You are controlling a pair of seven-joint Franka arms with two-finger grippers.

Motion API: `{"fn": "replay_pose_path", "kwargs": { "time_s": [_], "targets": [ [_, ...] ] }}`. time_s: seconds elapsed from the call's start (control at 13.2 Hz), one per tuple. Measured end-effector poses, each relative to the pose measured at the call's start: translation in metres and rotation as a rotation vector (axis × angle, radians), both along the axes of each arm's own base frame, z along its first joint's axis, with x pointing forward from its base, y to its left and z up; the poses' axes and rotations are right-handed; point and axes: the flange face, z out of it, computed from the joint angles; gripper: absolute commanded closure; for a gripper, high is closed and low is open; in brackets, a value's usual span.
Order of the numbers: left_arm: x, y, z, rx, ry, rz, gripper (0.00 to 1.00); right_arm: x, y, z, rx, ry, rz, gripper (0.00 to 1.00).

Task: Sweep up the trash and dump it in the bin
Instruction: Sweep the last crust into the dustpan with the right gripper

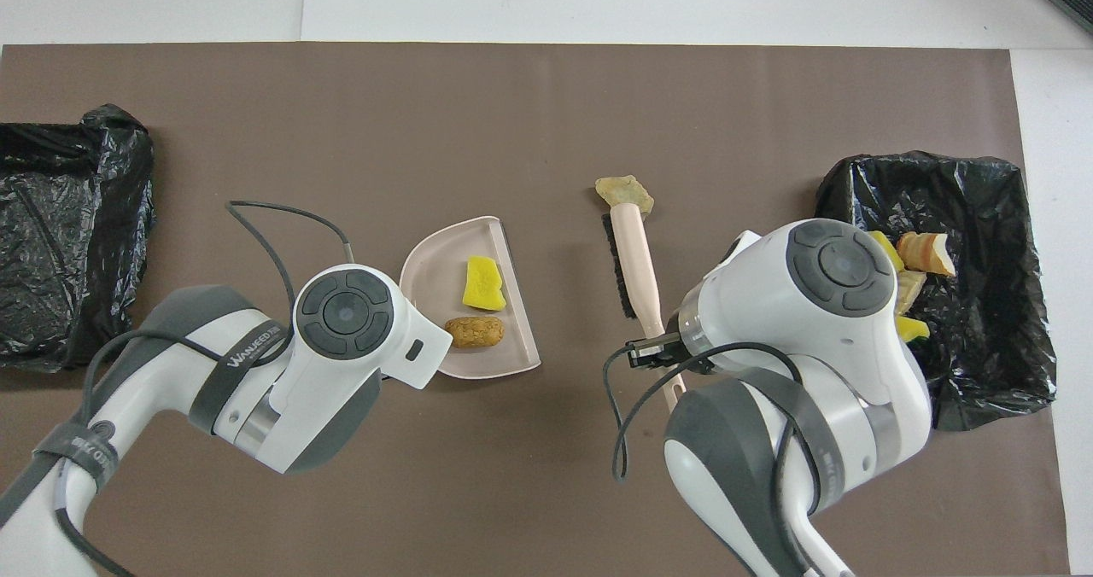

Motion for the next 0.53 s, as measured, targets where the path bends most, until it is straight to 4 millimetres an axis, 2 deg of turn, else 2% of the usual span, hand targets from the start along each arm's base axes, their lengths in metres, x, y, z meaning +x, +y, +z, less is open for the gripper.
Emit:
{"fn": "replay_pose_path", "kwargs": {
  "time_s": [0.15, 0.23, 0.38, 0.53],
  "targets": [
    [0.005, 0.003, 0.002, -0.004, -0.004, 0.008, 1.0, 0.022, -0.028, -0.018, -0.108, -0.041, 0.017, 1.0],
    [0.007, 0.002, 0.003, -0.008, -0.006, 0.011, 1.0, 0.035, -0.035, -0.031, -0.15, -0.056, 0.033, 1.0],
    [0.017, -0.003, -0.001, -0.019, -0.002, 0.032, 1.0, 0.059, -0.037, -0.051, -0.2, -0.071, 0.064, 1.0],
    [0.028, -0.007, -0.005, -0.028, 0.002, 0.053, 1.0, 0.074, -0.025, -0.073, -0.196, -0.068, 0.091, 1.0]
  ]
}}
